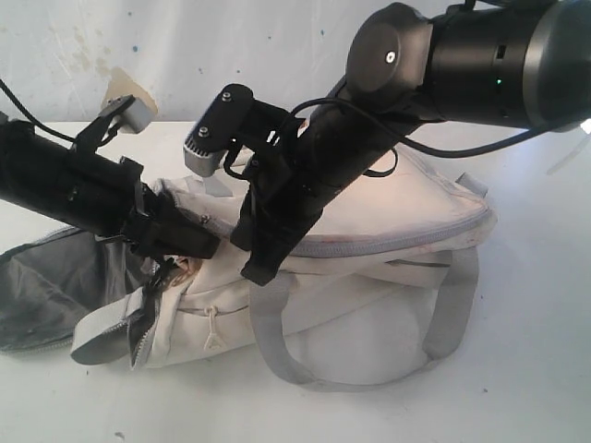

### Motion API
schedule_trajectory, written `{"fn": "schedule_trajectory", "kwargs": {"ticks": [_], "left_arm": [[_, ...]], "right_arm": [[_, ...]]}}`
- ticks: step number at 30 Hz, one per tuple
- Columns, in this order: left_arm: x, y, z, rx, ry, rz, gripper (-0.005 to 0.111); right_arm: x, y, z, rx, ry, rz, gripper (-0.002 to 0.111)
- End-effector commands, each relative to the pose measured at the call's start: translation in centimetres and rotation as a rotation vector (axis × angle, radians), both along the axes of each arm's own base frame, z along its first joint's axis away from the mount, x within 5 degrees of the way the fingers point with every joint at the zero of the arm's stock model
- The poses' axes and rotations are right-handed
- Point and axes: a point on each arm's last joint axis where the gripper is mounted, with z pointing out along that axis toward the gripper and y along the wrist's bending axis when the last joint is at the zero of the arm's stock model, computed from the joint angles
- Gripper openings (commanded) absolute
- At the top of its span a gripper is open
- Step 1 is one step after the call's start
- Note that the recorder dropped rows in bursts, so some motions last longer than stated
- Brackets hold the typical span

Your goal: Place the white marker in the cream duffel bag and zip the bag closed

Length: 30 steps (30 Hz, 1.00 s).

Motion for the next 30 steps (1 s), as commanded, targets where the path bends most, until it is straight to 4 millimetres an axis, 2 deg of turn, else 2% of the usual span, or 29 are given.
{"fn": "schedule_trajectory", "kwargs": {"ticks": [1, 10, 17, 22, 30], "left_arm": [[0.0, -0.3, 0.2, -0.037, -0.019, -0.001, 0.058], [0.0, -0.6, -1.5, -0.049, 0.061, -0.055, 0.046], [0.5, -0.5, -1.8, -0.036, 0.047, -0.022, 0.016], [0.3, -0.5, -1.7, -0.031, 0.050, -0.046, 0.000], [0.0, -0.1, -2.2, 0.045, 0.043, -0.097, 0.000]], "right_arm": [[0.1, -0.2, 0.2, 0.022, 0.001, -0.023, 0.000], [0.0, -0.3, 0.8, 0.031, -0.011, -0.023, 0.000], [-0.2, -0.3, 0.7, 0.024, 0.001, -0.016, 0.000], [-0.2, -0.4, 0.7, 0.022, 0.006, -0.014, 0.000], [-0.3, -0.4, 0.7, 0.016, 0.016, -0.008, 0.000]]}}
